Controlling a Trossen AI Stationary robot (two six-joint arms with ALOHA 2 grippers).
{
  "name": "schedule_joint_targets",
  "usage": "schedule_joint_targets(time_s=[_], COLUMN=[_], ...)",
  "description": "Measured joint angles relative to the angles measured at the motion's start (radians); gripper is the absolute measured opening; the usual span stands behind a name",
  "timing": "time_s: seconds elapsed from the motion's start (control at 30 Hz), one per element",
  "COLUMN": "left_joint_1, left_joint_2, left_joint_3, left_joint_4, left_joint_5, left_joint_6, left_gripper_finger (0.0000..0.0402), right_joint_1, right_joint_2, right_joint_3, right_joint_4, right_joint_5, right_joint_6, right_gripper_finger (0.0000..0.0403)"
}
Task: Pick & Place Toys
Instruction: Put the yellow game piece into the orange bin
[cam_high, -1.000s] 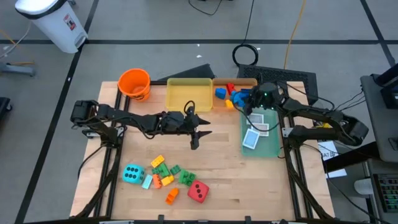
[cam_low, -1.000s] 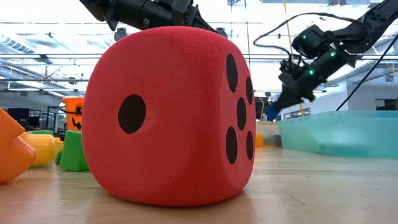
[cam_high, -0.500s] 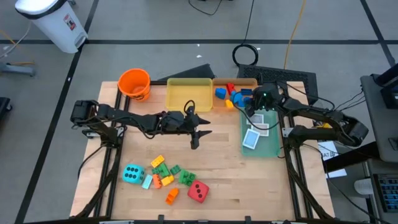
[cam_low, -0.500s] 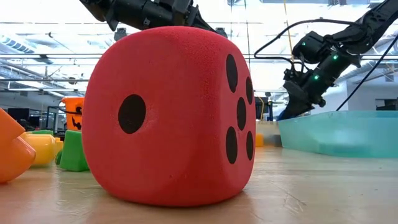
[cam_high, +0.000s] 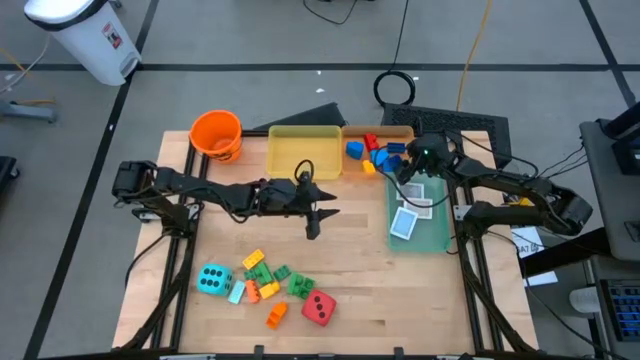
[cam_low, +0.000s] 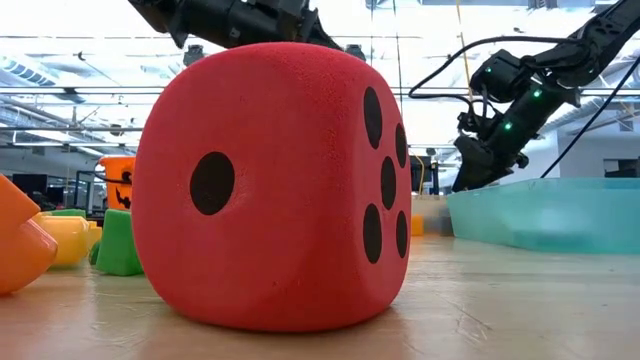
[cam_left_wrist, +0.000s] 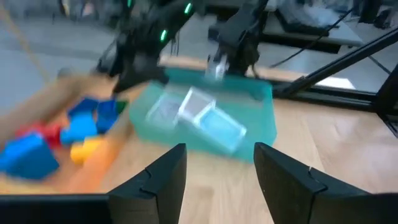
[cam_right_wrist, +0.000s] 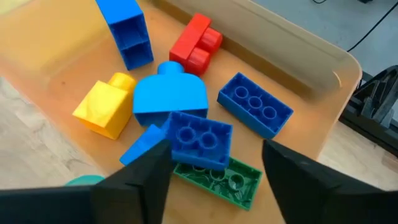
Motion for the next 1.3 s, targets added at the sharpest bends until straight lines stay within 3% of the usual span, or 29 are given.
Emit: schedule_joint_targets(time_s=[0.2,0.37,0.6,0.9,1.2,1.3], left_joint_1=[-0.015,-0.057,-0.243,-0.411,-0.463,-0.463], left_joint_2=[-0.147,-0.231,-0.178,-0.060,0.031,0.036], left_joint_3=[0.000,0.002,0.000,-0.002,-0.016,-0.061], left_joint_4=[-0.425,-0.776,-1.125,-1.252,-1.302,-1.253], left_joint_5=[-0.134,-0.024,0.011,0.044,0.113,0.121], left_joint_6=[-0.236,-0.486,-0.753,-1.108,-1.221,-1.245], left_gripper_finger=[0.0231,0.0285,0.0309,0.0286,0.0252,0.0247], right_joint_1=[0.000,0.000,0.000,0.012,0.047,0.058], right_joint_2=[-0.001,-0.003,-0.004,-0.004,-0.004,-0.004], right_joint_3=[0.000,0.000,0.000,0.000,0.000,0.000], right_joint_4=[0.001,0.037,0.053,0.056,0.079,0.083], right_joint_5=[-0.067,-0.133,-0.148,-0.160,-0.164,-0.163], right_joint_6=[0.000,0.000,0.001,0.000,-0.008,-0.008], right_gripper_finger=[0.0269,0.0279,0.0268,0.0265,0.0263,0.0263])
